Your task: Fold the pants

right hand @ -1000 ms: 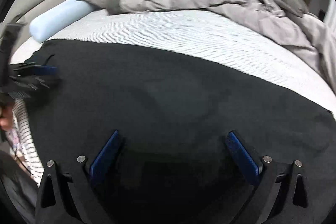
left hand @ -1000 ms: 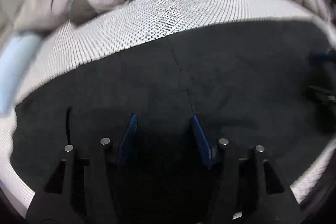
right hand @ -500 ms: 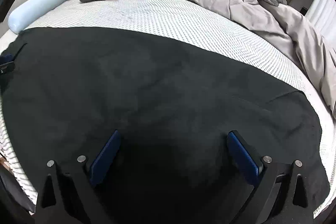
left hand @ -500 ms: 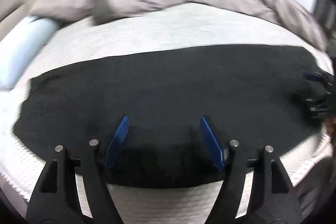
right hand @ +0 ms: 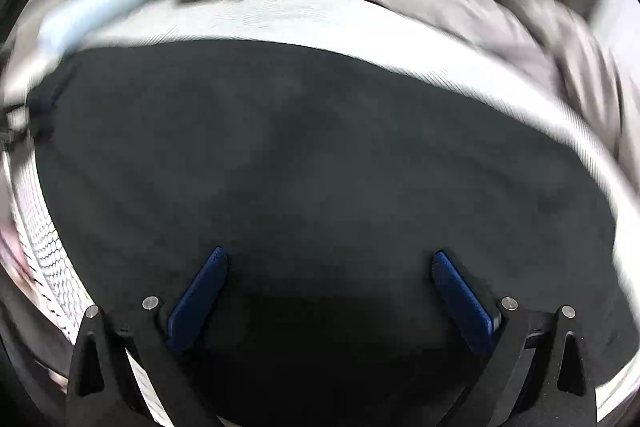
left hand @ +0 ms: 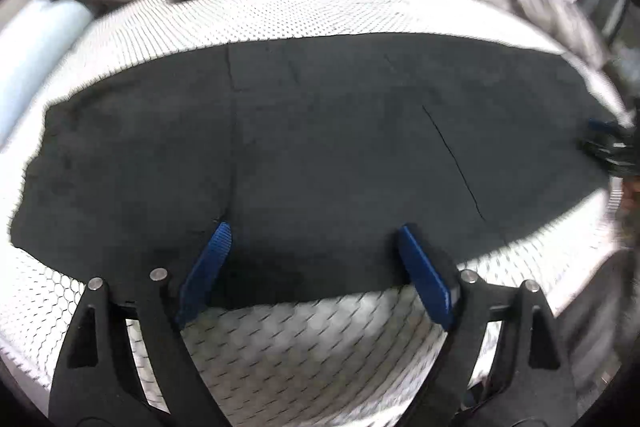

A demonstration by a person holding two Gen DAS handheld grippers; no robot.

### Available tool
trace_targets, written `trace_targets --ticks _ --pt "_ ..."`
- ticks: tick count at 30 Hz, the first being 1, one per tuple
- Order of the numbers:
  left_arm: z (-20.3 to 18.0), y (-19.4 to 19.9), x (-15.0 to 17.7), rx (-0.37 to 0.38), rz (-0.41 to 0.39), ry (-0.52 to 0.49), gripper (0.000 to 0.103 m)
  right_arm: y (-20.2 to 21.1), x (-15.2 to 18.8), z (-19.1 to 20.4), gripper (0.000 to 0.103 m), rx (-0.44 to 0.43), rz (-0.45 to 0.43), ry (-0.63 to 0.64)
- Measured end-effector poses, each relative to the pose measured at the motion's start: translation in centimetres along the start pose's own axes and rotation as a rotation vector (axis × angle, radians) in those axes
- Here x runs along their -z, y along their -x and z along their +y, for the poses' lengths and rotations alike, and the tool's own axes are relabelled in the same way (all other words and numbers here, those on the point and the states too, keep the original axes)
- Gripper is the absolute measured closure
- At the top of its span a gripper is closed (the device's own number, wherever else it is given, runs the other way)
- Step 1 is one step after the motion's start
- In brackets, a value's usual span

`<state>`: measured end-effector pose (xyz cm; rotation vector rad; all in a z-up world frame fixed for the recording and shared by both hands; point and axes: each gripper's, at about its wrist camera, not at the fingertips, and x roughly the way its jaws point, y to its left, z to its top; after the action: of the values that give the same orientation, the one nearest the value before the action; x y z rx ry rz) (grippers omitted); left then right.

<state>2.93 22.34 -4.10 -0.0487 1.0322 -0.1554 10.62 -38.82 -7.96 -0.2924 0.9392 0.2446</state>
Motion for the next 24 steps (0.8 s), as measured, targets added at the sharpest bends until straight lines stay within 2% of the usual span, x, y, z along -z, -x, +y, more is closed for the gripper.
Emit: trace_targets --ticks 3,5,8,10,11,12,13,15,18,19,21,24 --pt "2.1 0.7 0.2 -0.129 -0.010 0.007 0.017 1.0 0.9 -4.2 0.001 0.093 -0.021 -0.086" --pt "3.7 0.9 0.6 -0.162 -0.011 0.055 0.017 1.1 1.4 -5.6 0.001 0.125 -0.027 -0.100" --pt "5.5 1.5 0.4 -0.215 -0.013 0.132 0.018 1.1 1.8 -6.1 0.001 0.147 -0.024 -0.120" --pt "5.3 2.3 -0.3 -0.307 -0.032 0.153 0.022 2.3 2.2 -5.6 0.001 0.169 -0.039 -0.148" --pt "5.1 2.6 -1.1 -0.350 -0.054 0.151 0.022 3.0 2.2 -5.1 0.001 0.181 -0.049 -0.155" --pt "3.9 3.8 -1.6 -0.366 -0.118 0.137 0.022 3.5 2.1 -4.5 0.001 0.177 -0.065 -0.146" --pt "2.7 4.5 -2.1 -0.352 -0.151 0.128 0.022 3.7 1.6 -3.4 0.001 0.154 -0.081 -0.113" --pt "-0.4 5.2 -3.0 -0.263 -0.211 0.098 0.022 3.3 0.5 -0.7 0.001 0.107 -0.093 -0.045" --pt "-5.7 3.6 -4.5 -0.127 -0.197 0.037 0.022 1.7 0.4 3.6 0.001 0.021 -0.053 0.059" --pt "-7.4 2.6 -5.1 -0.093 -0.179 0.001 0.022 1.3 0.6 4.7 0.001 0.042 -0.042 0.099" --pt "-11.3 0.7 -5.7 -0.040 -0.158 -0.099 0.022 1.9 1.1 4.6 0.001 0.054 -0.059 0.143" --pt "-17.4 -1.4 -4.6 -0.041 -0.114 -0.223 0.022 2.8 2.4 1.3 0.001 0.104 -0.048 0.103"
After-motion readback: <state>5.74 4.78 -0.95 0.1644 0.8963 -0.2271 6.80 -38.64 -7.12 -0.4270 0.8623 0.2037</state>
